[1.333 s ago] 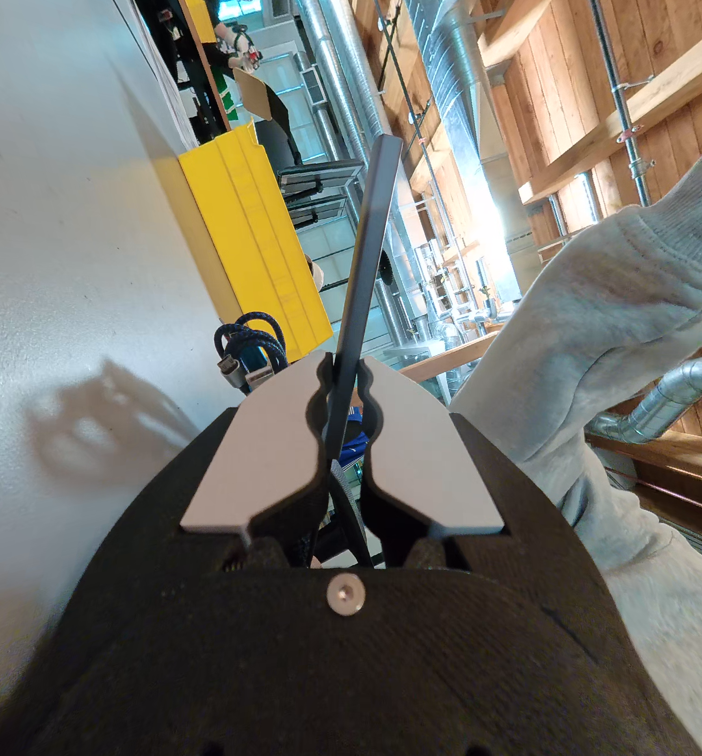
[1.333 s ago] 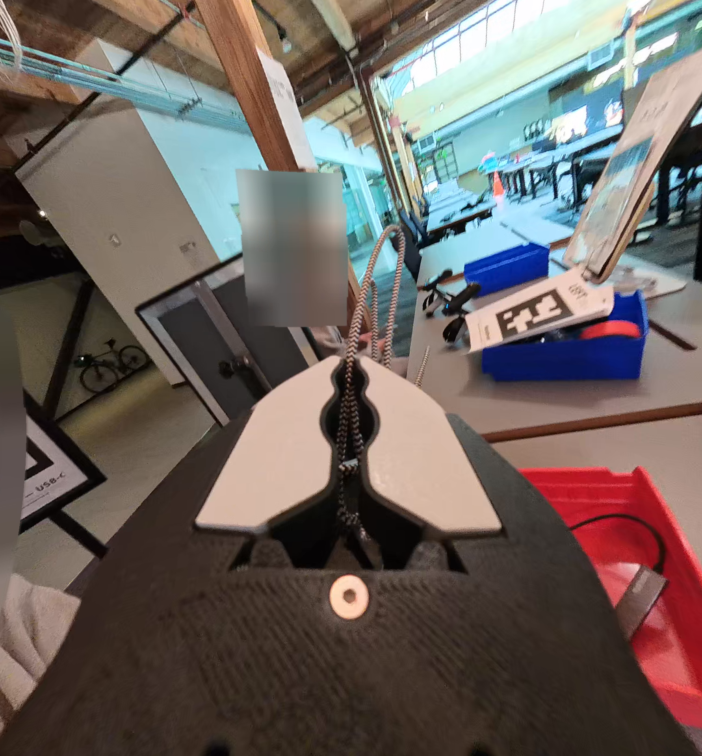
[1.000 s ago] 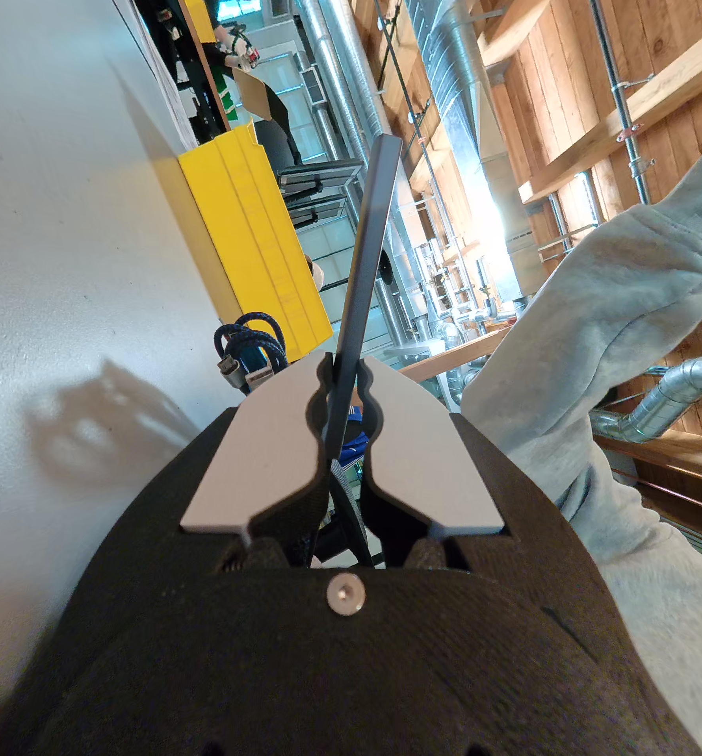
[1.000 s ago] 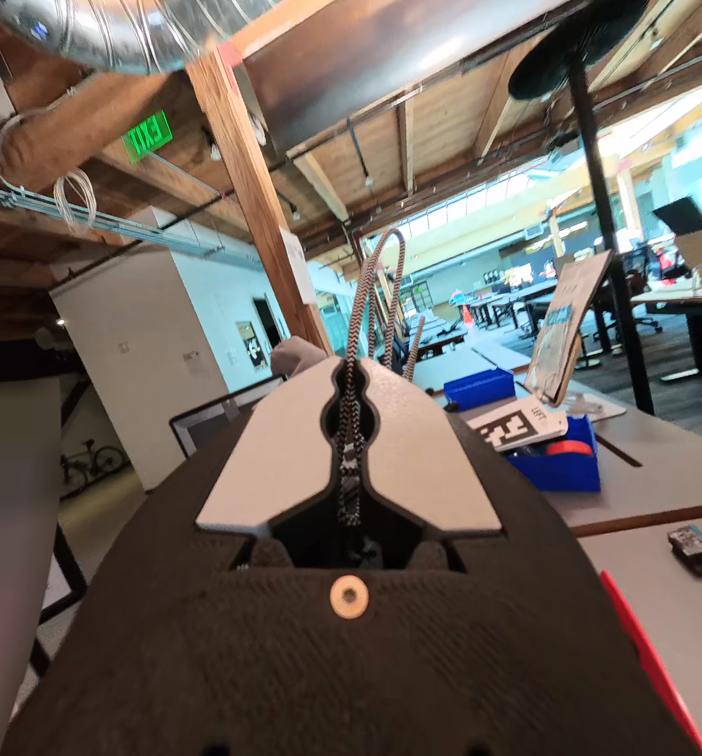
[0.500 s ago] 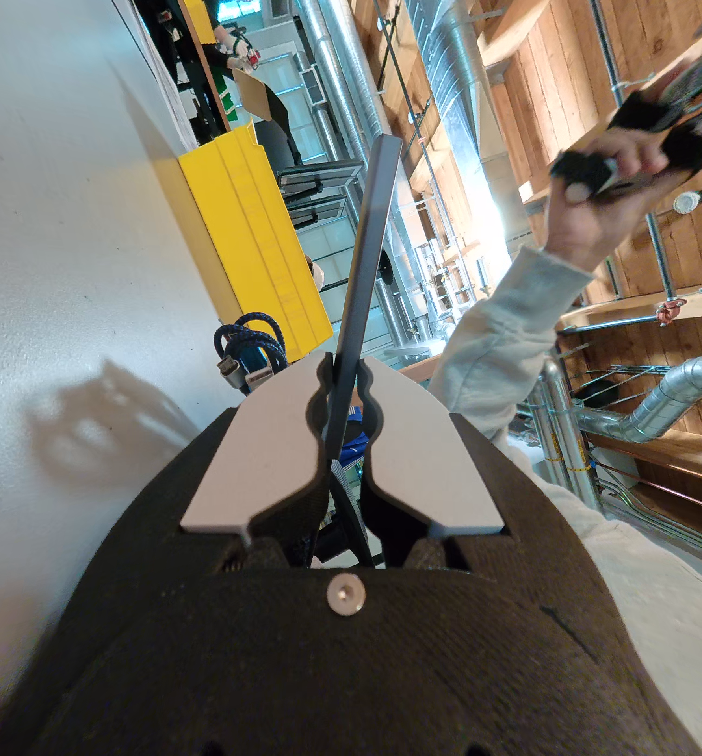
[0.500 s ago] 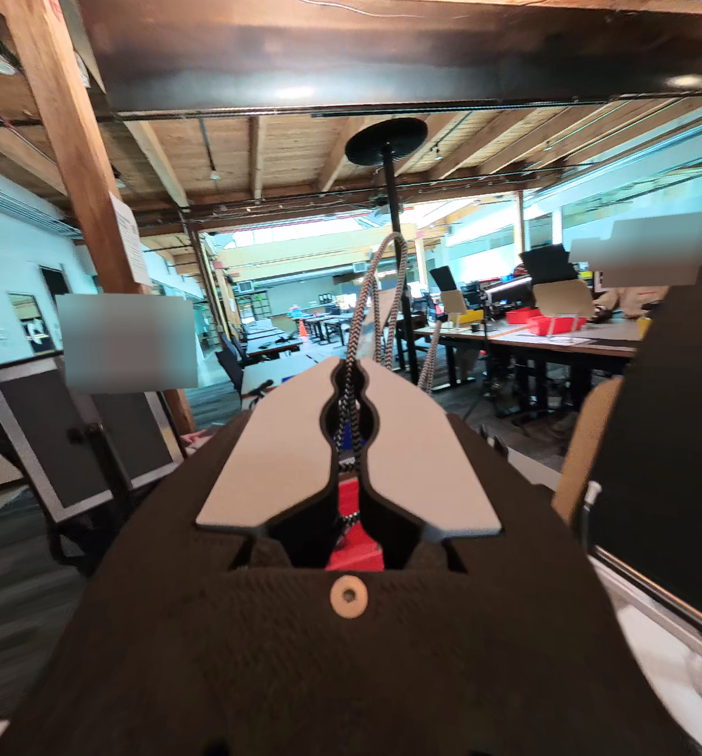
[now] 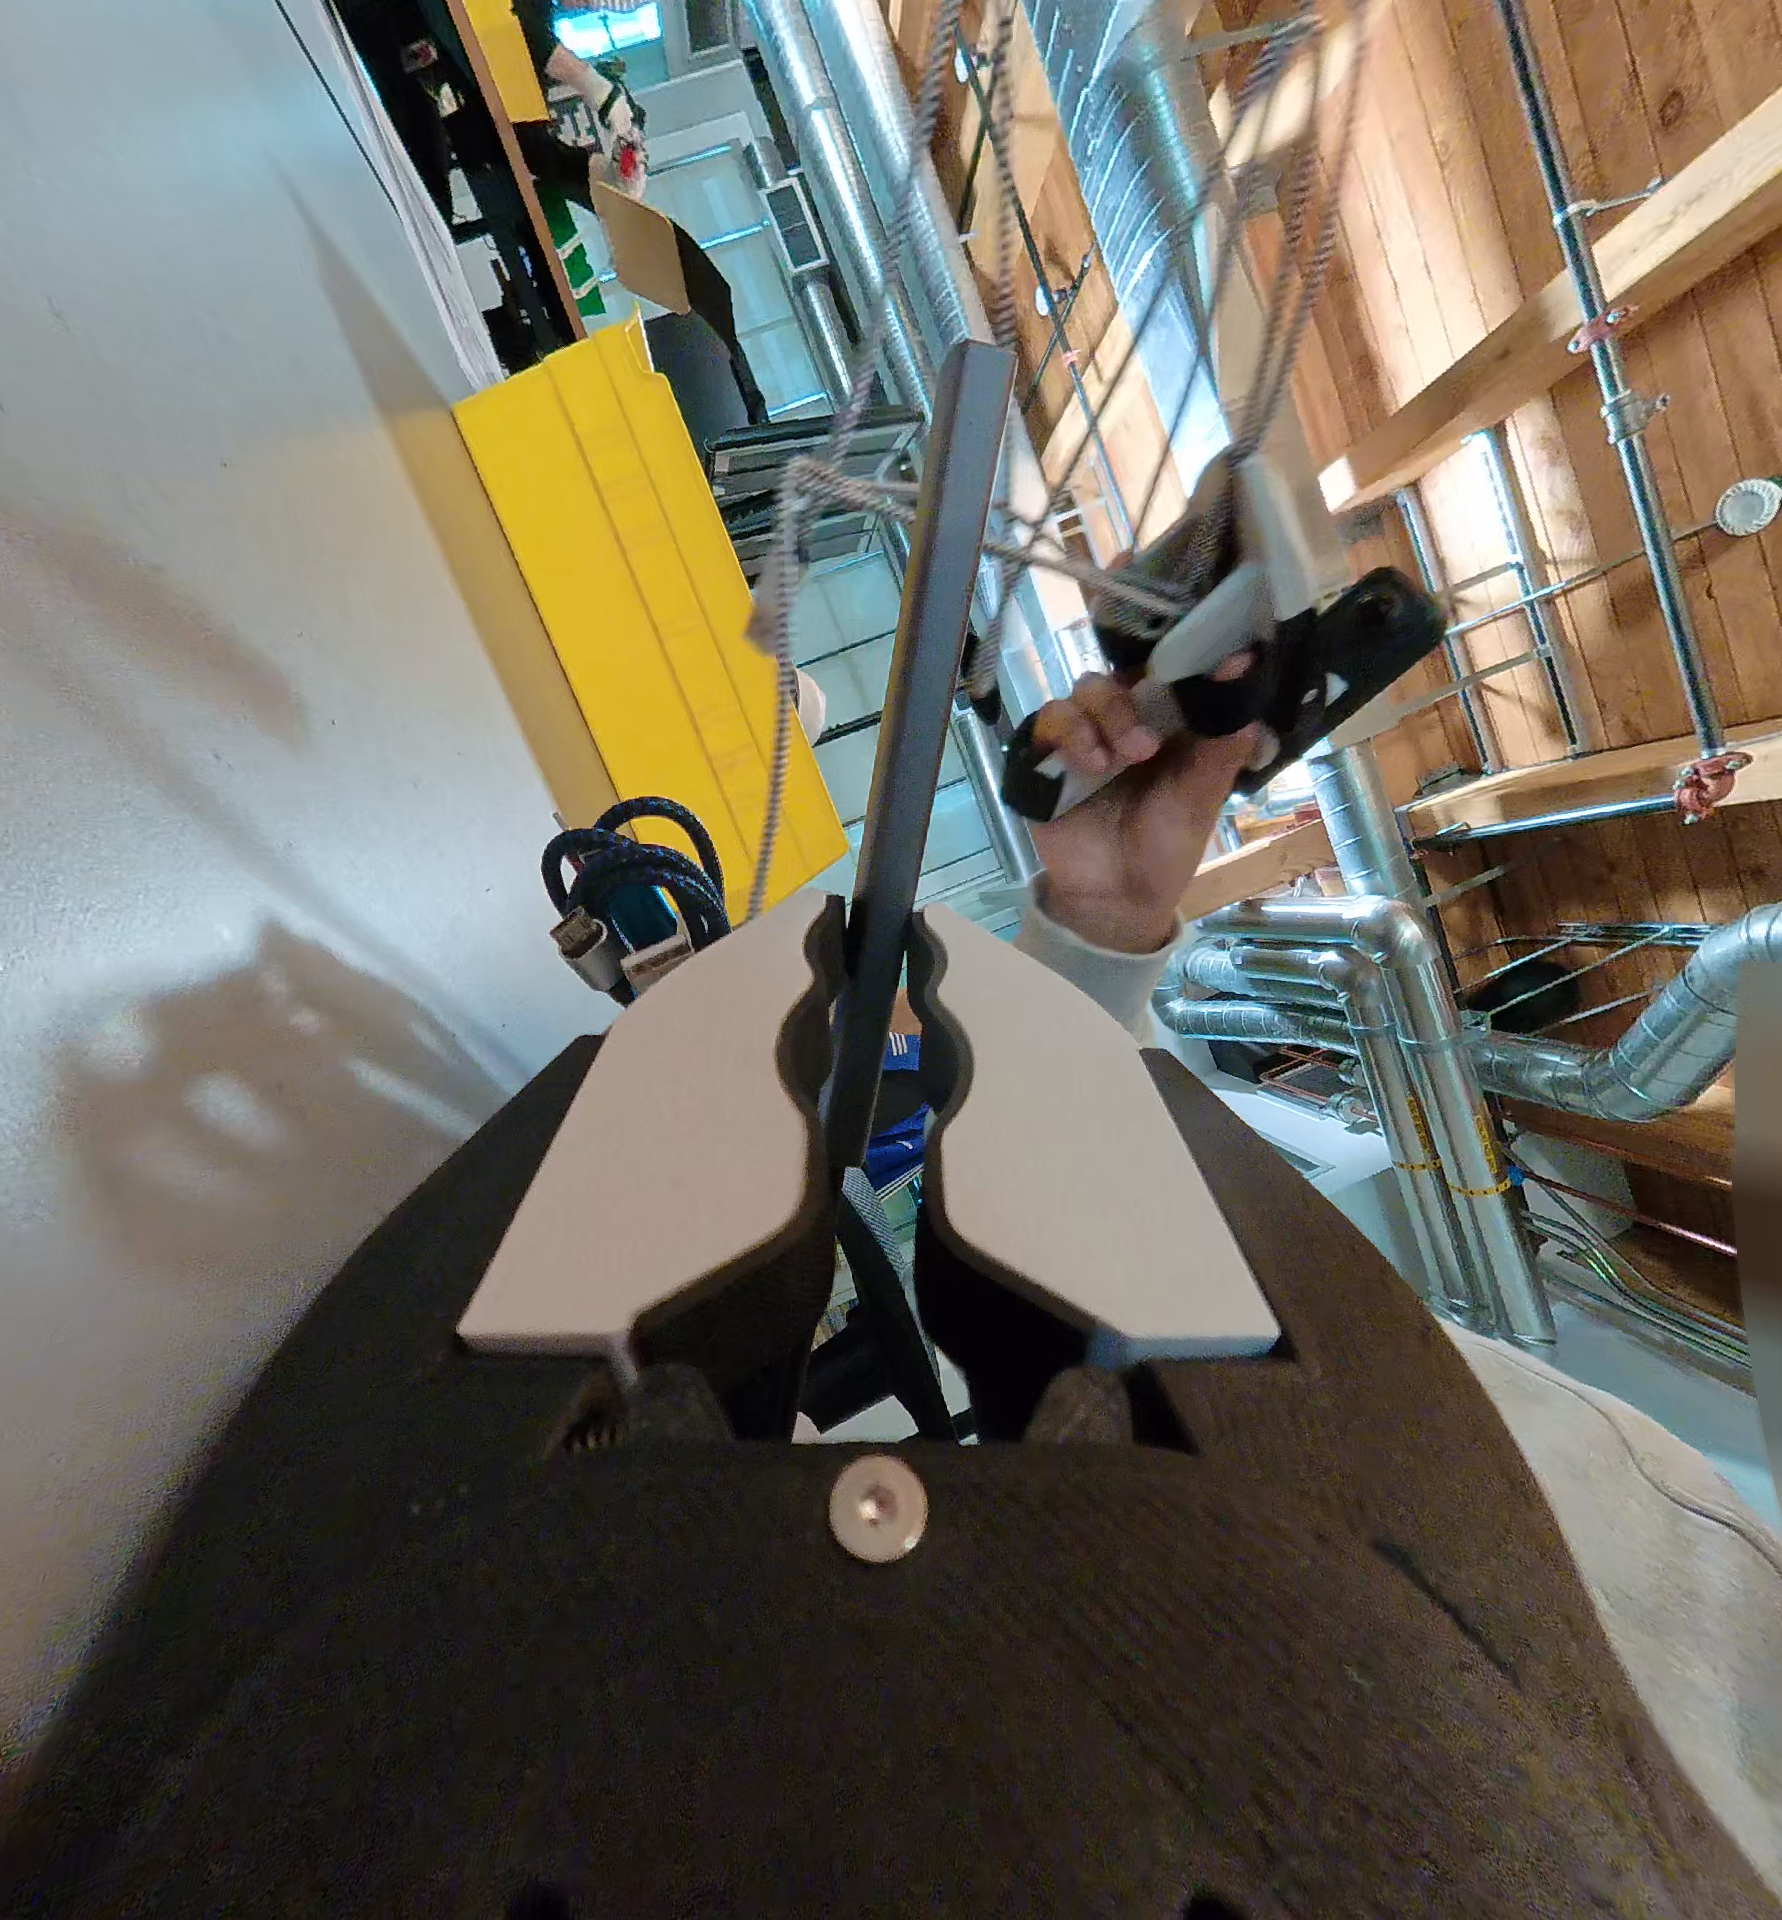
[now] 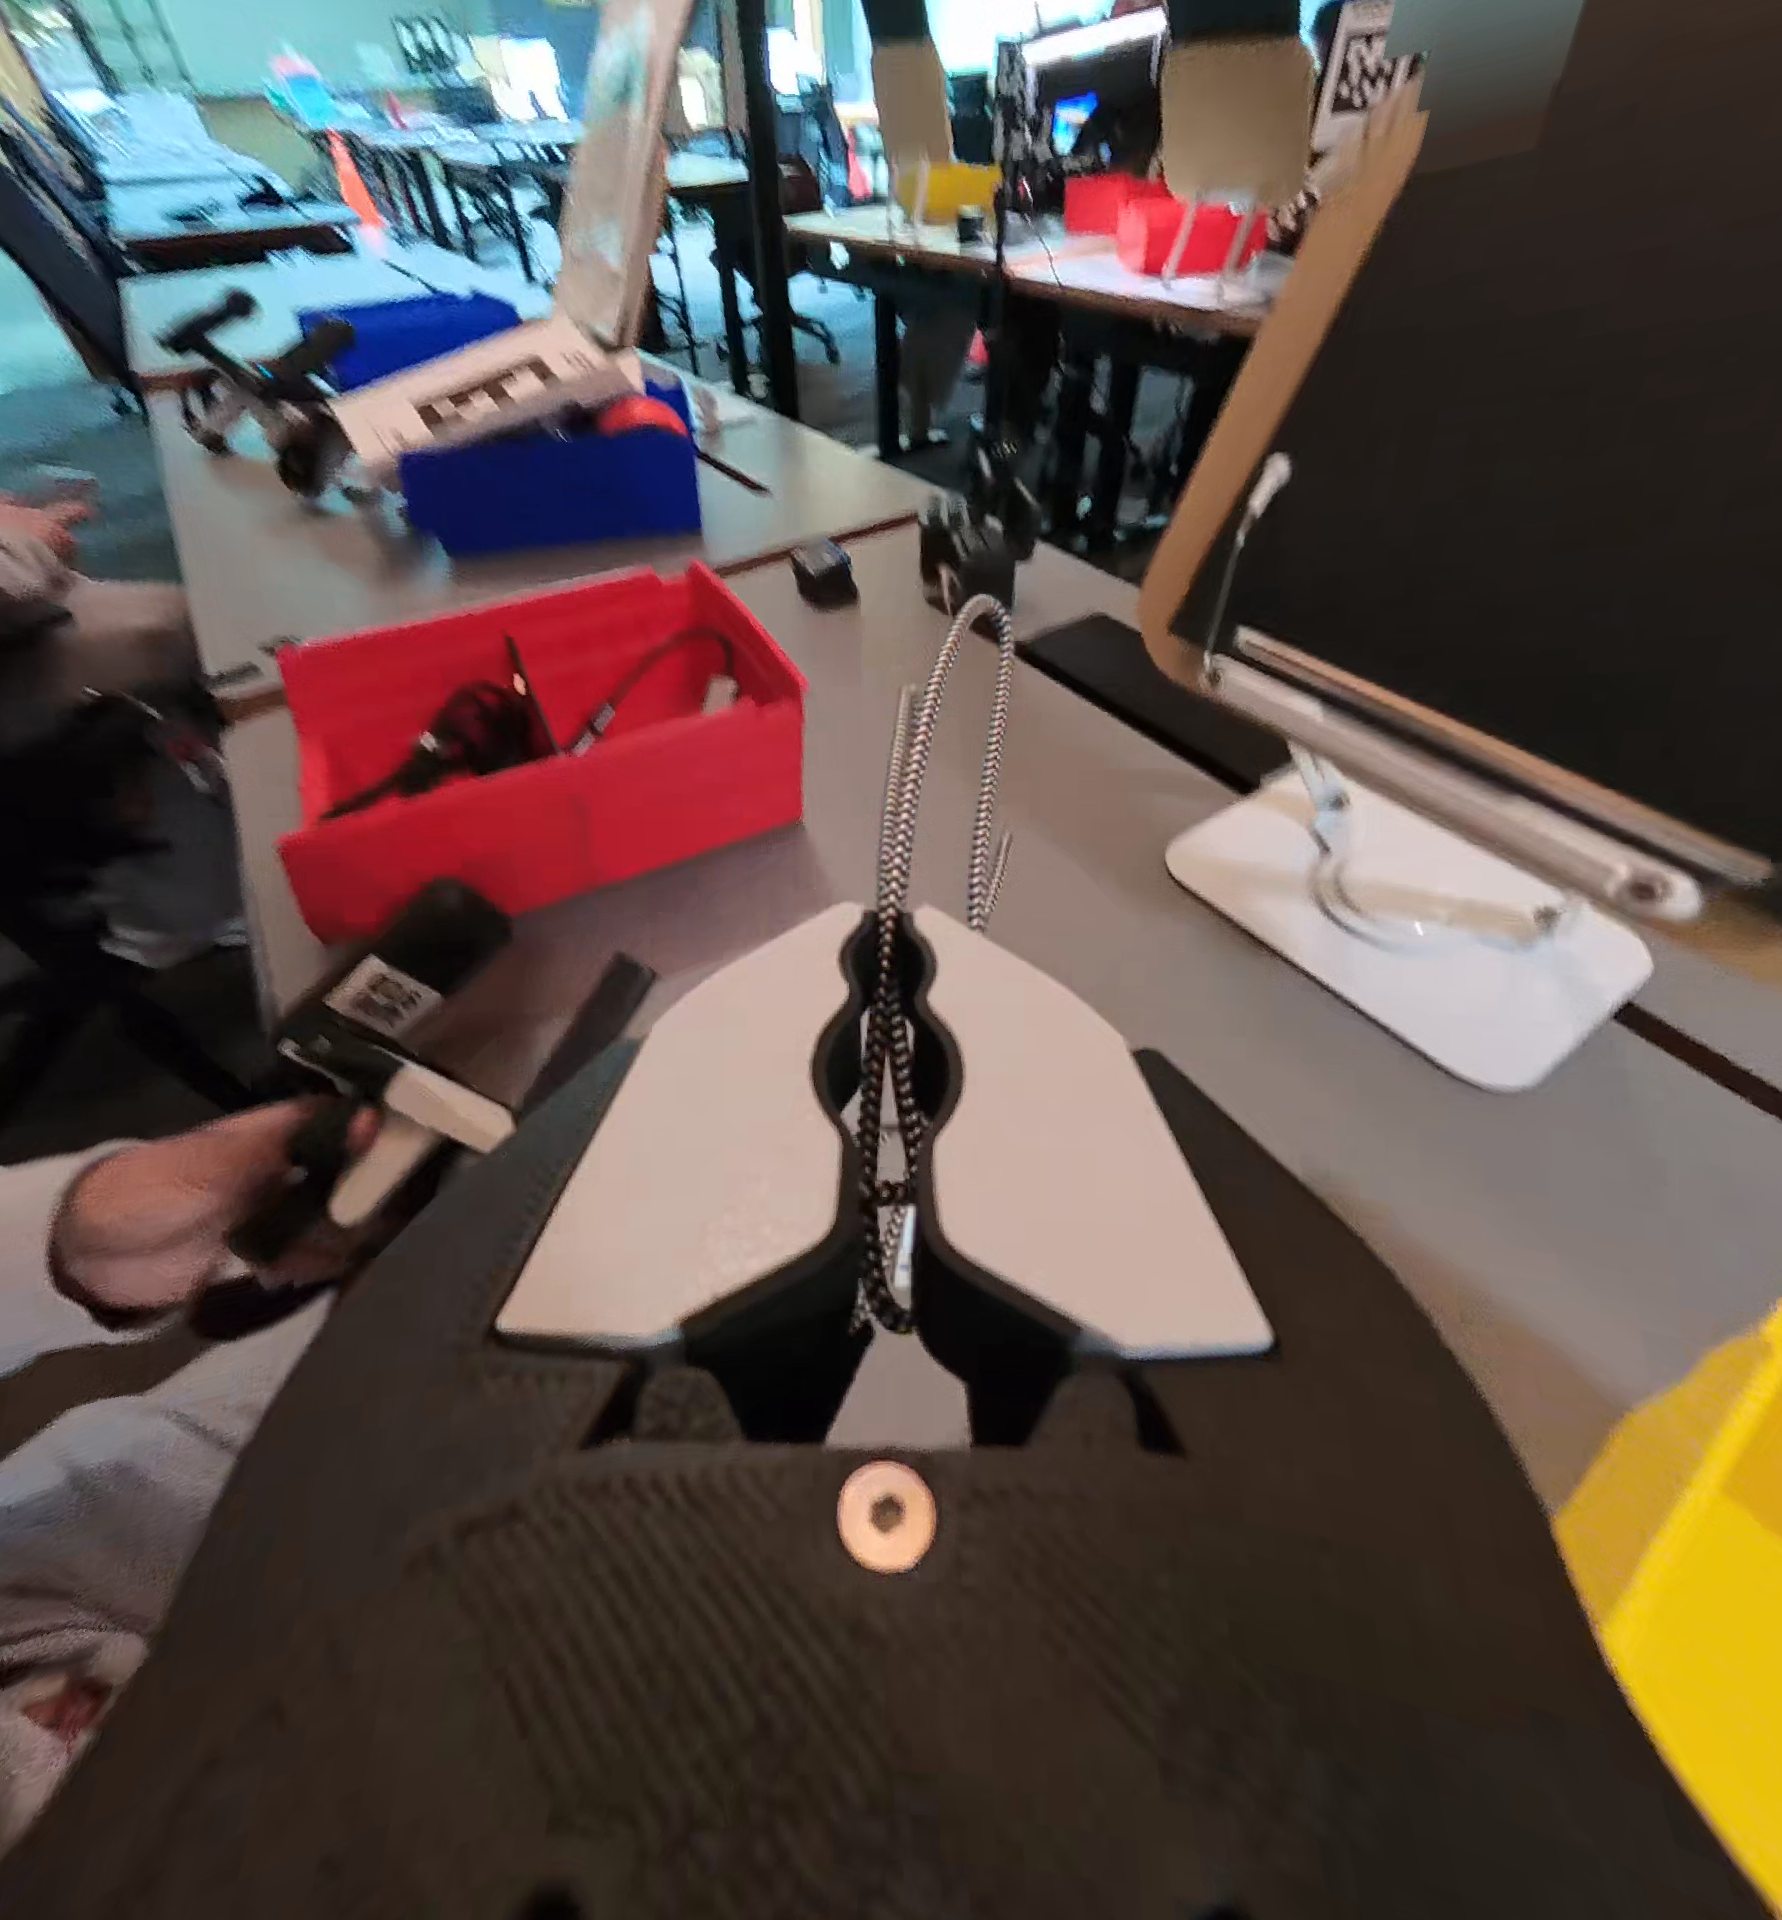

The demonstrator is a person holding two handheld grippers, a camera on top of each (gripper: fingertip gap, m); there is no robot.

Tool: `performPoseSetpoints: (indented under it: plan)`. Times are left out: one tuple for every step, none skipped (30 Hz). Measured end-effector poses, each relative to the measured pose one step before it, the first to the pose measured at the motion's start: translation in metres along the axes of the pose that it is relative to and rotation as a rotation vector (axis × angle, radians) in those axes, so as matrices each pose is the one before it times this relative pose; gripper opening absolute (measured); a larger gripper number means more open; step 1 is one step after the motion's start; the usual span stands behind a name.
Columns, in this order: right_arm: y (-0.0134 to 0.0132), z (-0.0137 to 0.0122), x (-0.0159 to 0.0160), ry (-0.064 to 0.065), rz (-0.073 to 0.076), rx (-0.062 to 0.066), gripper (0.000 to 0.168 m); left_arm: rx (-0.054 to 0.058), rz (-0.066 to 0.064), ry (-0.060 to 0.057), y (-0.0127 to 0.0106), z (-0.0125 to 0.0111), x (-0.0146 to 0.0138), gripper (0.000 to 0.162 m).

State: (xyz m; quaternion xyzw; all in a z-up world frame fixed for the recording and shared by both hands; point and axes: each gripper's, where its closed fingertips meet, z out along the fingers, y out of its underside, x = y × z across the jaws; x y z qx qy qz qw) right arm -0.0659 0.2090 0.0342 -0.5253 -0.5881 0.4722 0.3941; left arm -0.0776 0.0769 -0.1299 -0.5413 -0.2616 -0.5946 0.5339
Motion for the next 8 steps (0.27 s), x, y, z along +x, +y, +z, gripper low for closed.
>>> performPoseSetpoints:
  plan:
    - [0.01271,-0.00025,0.00280,0.0207,-0.0023,-0.0211,0.003,-0.0013,-0.0009,0.0017,0.00014,0.00006,0.00013,0.008]
    - [0.01185,-0.00055,0.00294,0.0179,0.0017,-0.0199,0.003,-0.0011,-0.0012,0.0018,0.00014,-0.00002,0.00020,0.010]
    - [0.01176,-0.00085,0.00281,0.0159,0.0052,-0.0238,0.004,-0.0005,-0.0003,0.0000,0.00016,0.00000,0.00004,0.010]
    - [0.01189,-0.00121,0.00235,0.0132,0.0054,-0.0285,0.004,-0.0004,0.0007,-0.0003,0.00003,0.00000,0.00000,0.010]
    - [0.01192,-0.00165,0.00210,0.0123,0.0030,-0.0320,0.004,-0.0002,-0.0001,-0.0001,0.00012,0.00002,0.00000,0.010]
    - [0.01257,-0.00167,0.00180,0.0120,0.0000,-0.0366,0.004,0.0001,-0.0001,0.0000,0.00001,-0.00002,-0.00008,0.010]
    - [0.01387,-0.00130,0.00141,0.0102,-0.0017,-0.0455,0.004,-0.0002,-0.0004,0.0002,0.00003,-0.00002,0.00006,0.010]
    - [0.01522,-0.00057,0.00014,0.0042,-0.0030,-0.0538,0.005,-0.0010,-0.0011,0.0009,0.00020,0.00011,0.00005,0.010]
